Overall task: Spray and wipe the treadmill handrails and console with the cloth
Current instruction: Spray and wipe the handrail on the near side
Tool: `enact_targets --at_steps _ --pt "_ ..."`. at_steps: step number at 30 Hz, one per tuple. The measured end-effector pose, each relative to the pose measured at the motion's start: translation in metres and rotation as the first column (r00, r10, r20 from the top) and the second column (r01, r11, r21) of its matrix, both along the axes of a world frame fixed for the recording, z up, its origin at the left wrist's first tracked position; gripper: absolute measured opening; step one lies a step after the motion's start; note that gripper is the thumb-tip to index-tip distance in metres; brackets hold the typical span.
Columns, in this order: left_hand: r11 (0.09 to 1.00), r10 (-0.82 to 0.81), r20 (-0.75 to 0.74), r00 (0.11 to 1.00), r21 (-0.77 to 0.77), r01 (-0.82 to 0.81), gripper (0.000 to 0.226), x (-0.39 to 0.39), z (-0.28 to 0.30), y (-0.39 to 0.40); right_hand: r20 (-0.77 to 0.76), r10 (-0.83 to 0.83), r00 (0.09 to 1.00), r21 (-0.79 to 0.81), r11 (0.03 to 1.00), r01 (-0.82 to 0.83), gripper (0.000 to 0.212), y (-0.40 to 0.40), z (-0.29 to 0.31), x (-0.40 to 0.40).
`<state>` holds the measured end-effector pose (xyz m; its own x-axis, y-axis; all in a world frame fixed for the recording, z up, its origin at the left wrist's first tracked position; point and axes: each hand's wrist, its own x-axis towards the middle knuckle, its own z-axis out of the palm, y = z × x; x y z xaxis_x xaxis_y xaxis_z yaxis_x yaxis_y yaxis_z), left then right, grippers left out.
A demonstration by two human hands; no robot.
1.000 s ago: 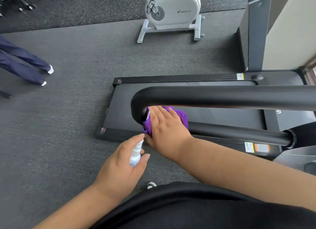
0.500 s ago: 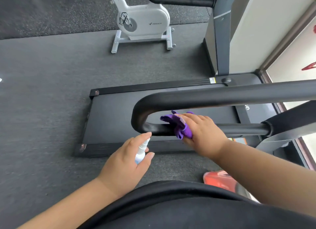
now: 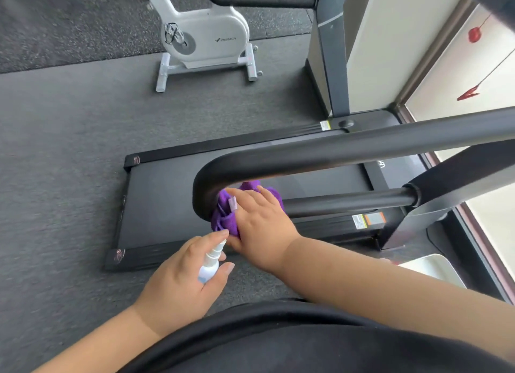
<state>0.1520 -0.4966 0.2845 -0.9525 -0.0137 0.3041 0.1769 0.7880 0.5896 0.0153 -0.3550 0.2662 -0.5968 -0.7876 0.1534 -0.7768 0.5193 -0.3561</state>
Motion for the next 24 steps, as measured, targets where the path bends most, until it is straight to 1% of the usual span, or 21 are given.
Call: enact_targets --at_steps 1,4,5,9,12,14,19,21,24 --pt "1.000 -0.002 0.003 1.000 0.002 0.002 0.059 -0.003 -0.001 0.004 -0.035 0.020 0.999 0.001 1.000 -0.020 0.062 0.004 -0.002 -0.003" --pt "1.000 -0.020 0.004 1.000 -0.004 0.020 0.060 -0.013 -0.001 0.019 -0.087 0.069 0.994 0.107 0.993 -0.059 0.073 0.022 -0.009 -0.013" --pt "1.000 -0.030 0.003 1.000 -0.005 0.030 0.060 -0.016 -0.001 0.024 -0.096 0.072 0.993 0.111 0.992 -0.062 0.075 0.031 -0.011 -0.017" --pt "0.999 -0.040 0.018 0.999 0.000 0.040 0.057 -0.026 -0.002 0.044 -0.138 0.020 0.990 0.102 0.995 -0.006 0.079 0.082 -0.018 -0.037" --pt "0.999 -0.034 0.057 0.998 -0.005 0.034 0.054 -0.032 -0.004 0.060 -0.107 -0.024 0.994 0.126 0.991 0.037 0.084 0.125 -0.024 -0.057" --pt "0.999 -0.035 0.075 0.997 -0.012 0.036 0.054 -0.036 -0.004 0.071 -0.101 -0.089 0.991 0.130 0.986 0.102 0.087 0.152 -0.027 -0.069" --pt "0.999 -0.043 0.091 0.995 -0.003 0.044 0.056 -0.046 0.000 0.092 -0.088 -0.217 0.972 0.166 0.959 0.229 0.078 0.221 -0.030 -0.102" --pt "0.999 -0.033 0.095 0.995 -0.009 0.034 0.056 -0.048 0.000 0.096 -0.086 -0.229 0.970 0.198 0.950 0.242 0.076 0.239 -0.030 -0.111" --pt "1.000 0.002 0.104 0.995 -0.010 -0.001 0.057 -0.044 -0.001 0.097 -0.126 -0.220 0.967 0.200 0.950 0.242 0.073 0.238 -0.032 -0.112"
